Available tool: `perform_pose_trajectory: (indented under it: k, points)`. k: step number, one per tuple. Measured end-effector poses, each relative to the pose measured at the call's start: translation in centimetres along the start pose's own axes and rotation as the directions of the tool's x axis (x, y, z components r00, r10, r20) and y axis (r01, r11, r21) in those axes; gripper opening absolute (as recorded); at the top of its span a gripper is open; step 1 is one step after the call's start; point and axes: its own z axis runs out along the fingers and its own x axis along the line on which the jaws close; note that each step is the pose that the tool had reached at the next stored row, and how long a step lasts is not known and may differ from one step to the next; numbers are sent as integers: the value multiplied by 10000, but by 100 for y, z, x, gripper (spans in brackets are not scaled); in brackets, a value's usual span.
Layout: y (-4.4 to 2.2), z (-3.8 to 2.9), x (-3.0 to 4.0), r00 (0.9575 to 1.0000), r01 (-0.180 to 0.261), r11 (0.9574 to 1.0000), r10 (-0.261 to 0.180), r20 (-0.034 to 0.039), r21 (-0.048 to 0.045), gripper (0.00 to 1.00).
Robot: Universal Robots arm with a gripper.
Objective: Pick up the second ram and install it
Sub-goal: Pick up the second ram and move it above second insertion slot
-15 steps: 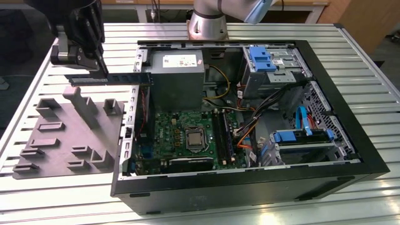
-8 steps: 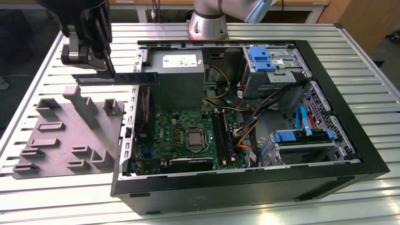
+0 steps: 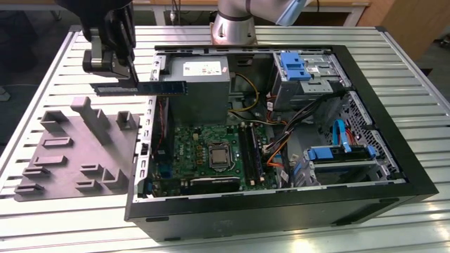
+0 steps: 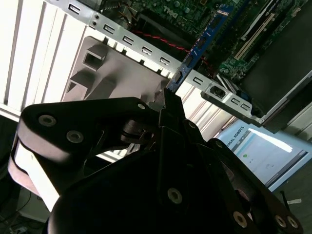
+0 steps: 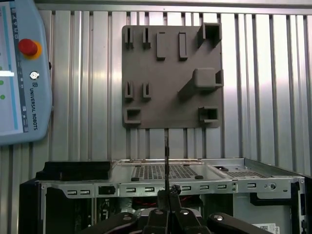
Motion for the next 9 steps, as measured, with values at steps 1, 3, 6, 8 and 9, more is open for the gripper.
perform_pose_trajectory:
  k: [1, 3, 6, 8, 9]
  points:
    - [-16, -1, 0, 10000, -1, 10000, 1, -1, -1, 11]
    - [-47, -2, -1, 10000, -1, 10000, 1, 0, 0, 11]
    - [-92, -5, -2, 10000, -1, 10000, 1, -1, 0, 11]
    - [-121, -6, -3, 10000, -1, 10000, 1, 0, 0, 11]
    - [-137, -6, -4, 10000, -1, 10000, 1, 0, 0, 11]
